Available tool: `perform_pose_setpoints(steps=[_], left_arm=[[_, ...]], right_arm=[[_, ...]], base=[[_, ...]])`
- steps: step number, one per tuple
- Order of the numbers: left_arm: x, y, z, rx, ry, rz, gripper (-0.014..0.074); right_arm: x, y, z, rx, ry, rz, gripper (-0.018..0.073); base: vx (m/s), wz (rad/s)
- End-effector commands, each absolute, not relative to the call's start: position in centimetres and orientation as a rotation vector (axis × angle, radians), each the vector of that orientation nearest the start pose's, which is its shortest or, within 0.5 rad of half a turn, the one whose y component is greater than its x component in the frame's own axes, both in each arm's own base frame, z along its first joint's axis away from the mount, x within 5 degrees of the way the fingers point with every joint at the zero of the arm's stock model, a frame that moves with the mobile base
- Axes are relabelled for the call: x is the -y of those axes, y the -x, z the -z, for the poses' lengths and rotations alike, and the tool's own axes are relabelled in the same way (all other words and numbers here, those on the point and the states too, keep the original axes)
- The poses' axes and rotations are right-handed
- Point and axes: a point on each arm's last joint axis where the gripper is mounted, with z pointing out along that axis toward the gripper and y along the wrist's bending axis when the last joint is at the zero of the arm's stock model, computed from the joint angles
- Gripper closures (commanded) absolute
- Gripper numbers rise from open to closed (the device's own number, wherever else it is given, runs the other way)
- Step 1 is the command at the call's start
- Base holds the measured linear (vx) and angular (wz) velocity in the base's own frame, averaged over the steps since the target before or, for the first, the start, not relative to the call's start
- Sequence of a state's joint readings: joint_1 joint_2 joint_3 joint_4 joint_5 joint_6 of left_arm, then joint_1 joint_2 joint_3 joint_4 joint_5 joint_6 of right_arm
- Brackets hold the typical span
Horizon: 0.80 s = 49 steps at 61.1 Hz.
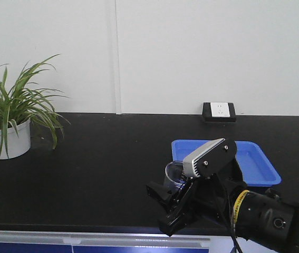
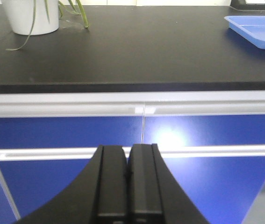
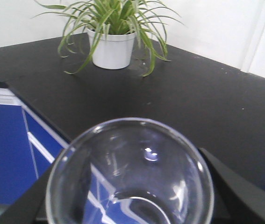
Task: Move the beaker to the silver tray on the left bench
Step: 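Hold the beaker in the right gripper while the base turns to the other bench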
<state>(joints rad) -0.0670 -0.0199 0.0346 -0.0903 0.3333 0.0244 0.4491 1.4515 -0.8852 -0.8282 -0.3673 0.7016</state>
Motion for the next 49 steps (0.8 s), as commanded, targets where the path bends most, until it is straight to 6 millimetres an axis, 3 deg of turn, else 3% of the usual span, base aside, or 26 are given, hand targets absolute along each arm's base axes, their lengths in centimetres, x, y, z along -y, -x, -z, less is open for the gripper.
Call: perform_pose_setpoints(steps=[1, 26, 49], left_arm=[[0.57, -5.48, -17.43, -1.760, -0.015, 0.117, 0.0595], [0.57, -5.48, -17.43, -1.760, -0.015, 0.117, 0.0595], [0.57, -5.48, -17.43, -1.760, -0.015, 0.117, 0.0595]], right_arm=[[-16.26, -27.58, -31.94, -1.570, 0.649, -0.546, 0.0573], [-16.26, -27.58, -31.94, -1.570, 0.649, -0.546, 0.0573], [-16.26, -27.58, -31.94, -1.570, 0.649, -0.546, 0.0573]], base=[[-0.31, 0.06], [-0.26, 0.17], [-0.18, 0.62]])
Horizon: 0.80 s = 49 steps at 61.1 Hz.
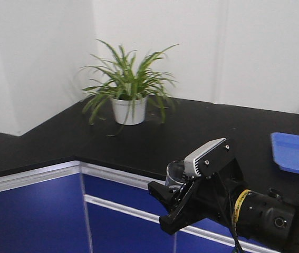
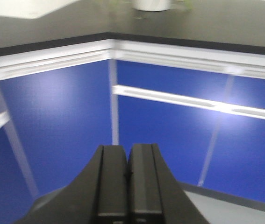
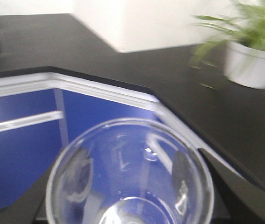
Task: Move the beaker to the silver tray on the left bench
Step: 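Hold the beaker in the right gripper while the base turns to the other bench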
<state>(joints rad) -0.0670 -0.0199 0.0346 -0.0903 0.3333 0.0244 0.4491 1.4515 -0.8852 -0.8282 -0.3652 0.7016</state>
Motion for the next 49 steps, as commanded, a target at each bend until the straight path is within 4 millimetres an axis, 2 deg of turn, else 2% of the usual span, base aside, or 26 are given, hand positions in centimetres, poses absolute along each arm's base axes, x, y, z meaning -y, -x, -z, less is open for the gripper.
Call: perform_pose_setpoints(steps=[1, 49], left_arm=[[0.57, -5.48, -17.43, -1.760, -0.015, 0.117, 0.0595], [0.57, -5.48, -17.43, -1.760, -0.015, 0.117, 0.0595]], right_arm=[[-16.26, -27.58, -31.94, -1.570, 0.649, -0.546, 0.0572], [-16.26, -27.58, -31.94, -1.570, 0.649, -0.546, 0.0570]], base=[[-0.18, 0.80], [-0.13, 0.83]])
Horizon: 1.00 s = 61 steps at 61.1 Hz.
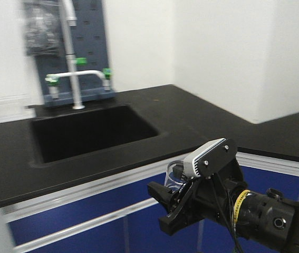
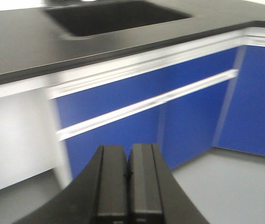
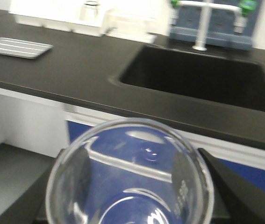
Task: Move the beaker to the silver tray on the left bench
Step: 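Hold the beaker in the right gripper while the base turns to the other bench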
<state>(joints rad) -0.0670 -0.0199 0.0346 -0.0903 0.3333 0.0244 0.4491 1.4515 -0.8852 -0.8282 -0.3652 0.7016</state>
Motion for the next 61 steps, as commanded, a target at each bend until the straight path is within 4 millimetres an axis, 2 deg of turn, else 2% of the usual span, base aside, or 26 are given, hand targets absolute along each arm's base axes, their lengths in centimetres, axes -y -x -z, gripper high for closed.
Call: perform_pose_setpoints(steps=[1, 37, 61], left_arm=[[0.57, -5.48, -17.43, -1.760, -0.015, 0.117, 0.0595], [0.57, -5.48, -17.43, -1.760, -0.015, 0.117, 0.0595], [0.57, -5.48, -17.43, -1.760, -0.015, 0.117, 0.0595]], right_arm=[[-16.26, -27.58, -31.94, -1.570, 0.649, -0.546, 0.0570], [-16.26, -27.58, -31.94, -1.570, 0.649, -0.546, 0.0570], [-16.26, -27.58, -31.94, -1.570, 0.649, -0.546, 0.0570]], base=[[-0.04, 0.82], [0.00, 0.74], [0.07, 0.47]])
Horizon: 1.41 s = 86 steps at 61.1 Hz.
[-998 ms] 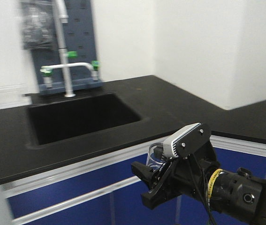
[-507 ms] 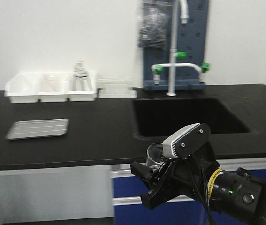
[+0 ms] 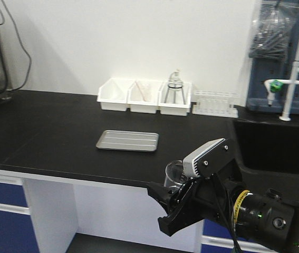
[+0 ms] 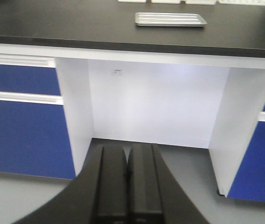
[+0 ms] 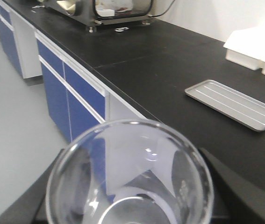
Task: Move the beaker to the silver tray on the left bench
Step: 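Hold the beaker in the right gripper while the base turns to the other bench, then hold the beaker raised while the base approaches the silver tray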
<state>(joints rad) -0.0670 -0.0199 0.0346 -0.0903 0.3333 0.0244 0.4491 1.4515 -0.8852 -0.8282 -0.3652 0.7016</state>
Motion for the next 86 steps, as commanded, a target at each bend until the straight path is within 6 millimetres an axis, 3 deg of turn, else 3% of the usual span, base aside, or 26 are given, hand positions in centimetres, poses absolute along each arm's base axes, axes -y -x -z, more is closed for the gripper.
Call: perform_pose_setpoints(steps=[1, 39, 86], left_arm=[[0.57, -5.48, -17.43, -1.760, -0.015, 0.117, 0.0595], [0.57, -5.48, -17.43, -1.760, -0.015, 0.117, 0.0595], [0.57, -5.48, -17.43, -1.760, -0.015, 0.117, 0.0595]], right_arm=[[-16.26, -27.58, -31.94, -1.570, 0.649, -0.546, 0.0570], [-16.26, -27.58, -31.94, -1.570, 0.649, -0.546, 0.0570], [-16.26, -27.58, -31.94, -1.570, 0.649, -0.546, 0.0570]], base=[[0.11, 0.33], [0.19, 0.22], [0.32, -0.09]])
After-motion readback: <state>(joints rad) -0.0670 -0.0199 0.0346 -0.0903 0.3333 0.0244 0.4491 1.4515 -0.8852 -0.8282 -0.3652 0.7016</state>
